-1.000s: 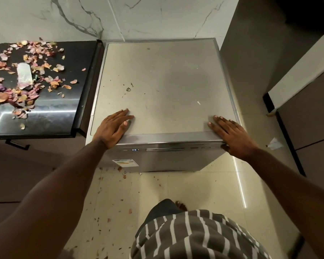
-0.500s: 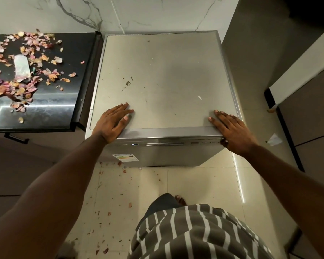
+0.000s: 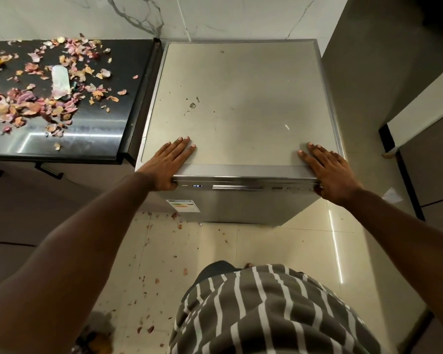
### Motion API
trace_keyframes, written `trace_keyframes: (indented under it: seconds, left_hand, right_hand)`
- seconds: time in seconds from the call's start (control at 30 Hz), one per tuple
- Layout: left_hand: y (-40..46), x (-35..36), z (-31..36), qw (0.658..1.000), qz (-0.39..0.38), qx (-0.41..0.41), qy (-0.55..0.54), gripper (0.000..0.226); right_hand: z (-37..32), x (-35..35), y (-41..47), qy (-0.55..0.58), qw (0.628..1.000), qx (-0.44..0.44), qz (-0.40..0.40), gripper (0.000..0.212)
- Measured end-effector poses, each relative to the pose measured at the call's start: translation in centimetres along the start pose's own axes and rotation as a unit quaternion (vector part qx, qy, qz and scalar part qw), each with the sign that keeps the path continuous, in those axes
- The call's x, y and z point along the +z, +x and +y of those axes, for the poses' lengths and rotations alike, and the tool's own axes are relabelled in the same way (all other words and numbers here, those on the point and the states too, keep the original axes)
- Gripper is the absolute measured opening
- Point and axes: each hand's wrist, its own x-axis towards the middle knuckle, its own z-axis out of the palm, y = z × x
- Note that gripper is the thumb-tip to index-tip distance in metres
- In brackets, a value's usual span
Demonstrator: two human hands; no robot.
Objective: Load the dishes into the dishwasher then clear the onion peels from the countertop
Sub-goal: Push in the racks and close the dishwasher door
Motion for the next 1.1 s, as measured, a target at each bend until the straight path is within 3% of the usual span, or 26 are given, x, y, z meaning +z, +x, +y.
trace_keyframes:
  seconds: [0.2,0.43,1.1]
  left_hand:
    - [-1.2,-0.2,0.2,1.000,0.001,-0.023,0.021,0.147]
    - [-2.7,0.9,1.3,0.997,0.046,-0.057,0.004,0.132]
    - [-2.4,1.1,0.9,0.997,0.054,-0.052,-0.007,0.136]
  right_hand:
    - [-1.6,-0.8,0.3,0.020,0.995,0.083,-0.056,0.156]
    - [-4.4,-2.3,0.8,0.052,0.974,0.161,-0.151,0.164]
    - [-5.4,-4.3,1.0,0.079,0.953,0.187,-0.223,0.163]
